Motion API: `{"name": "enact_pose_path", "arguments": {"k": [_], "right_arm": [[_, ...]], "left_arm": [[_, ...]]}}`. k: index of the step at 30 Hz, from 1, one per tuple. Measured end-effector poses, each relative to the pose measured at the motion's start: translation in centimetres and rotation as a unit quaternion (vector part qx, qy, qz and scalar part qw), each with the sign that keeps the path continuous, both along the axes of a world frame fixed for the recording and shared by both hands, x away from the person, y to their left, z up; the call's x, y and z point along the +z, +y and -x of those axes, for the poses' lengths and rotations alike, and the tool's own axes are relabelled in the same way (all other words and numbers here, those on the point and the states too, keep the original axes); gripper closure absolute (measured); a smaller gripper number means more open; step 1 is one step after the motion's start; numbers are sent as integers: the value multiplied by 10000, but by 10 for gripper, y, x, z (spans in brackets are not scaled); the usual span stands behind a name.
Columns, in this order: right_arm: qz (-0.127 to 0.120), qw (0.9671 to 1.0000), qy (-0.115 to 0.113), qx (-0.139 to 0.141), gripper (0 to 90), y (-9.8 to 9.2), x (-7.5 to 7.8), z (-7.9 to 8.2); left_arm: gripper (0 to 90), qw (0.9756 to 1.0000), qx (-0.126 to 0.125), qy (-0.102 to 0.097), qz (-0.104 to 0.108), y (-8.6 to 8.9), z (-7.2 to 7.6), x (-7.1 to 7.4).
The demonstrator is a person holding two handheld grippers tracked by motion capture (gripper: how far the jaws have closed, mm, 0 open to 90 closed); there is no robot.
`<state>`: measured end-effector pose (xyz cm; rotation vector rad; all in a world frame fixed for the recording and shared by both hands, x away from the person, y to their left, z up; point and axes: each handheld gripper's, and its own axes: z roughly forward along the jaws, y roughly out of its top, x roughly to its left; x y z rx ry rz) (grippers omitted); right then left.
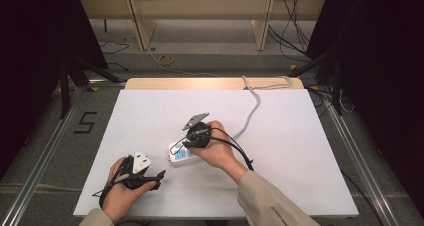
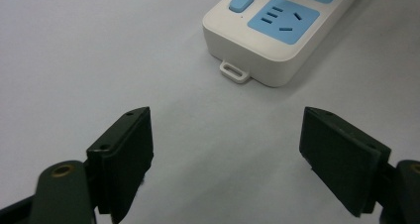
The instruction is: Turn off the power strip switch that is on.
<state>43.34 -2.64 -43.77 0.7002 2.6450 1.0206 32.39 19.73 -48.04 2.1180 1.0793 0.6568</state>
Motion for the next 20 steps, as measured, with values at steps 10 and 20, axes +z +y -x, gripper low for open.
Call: {"name": "enact_pose_path", "arguments": {"k": [10, 20], "right_arm": [[-597, 9979, -51, -246, 560, -88, 0, 28], [-1142, 9888, -317, -907, 467, -204, -16, 91]], "left_arm": [[207, 10000, 26, 12, 35, 0, 1, -1], [202, 9999, 94, 77, 122, 3, 0, -2]]}}
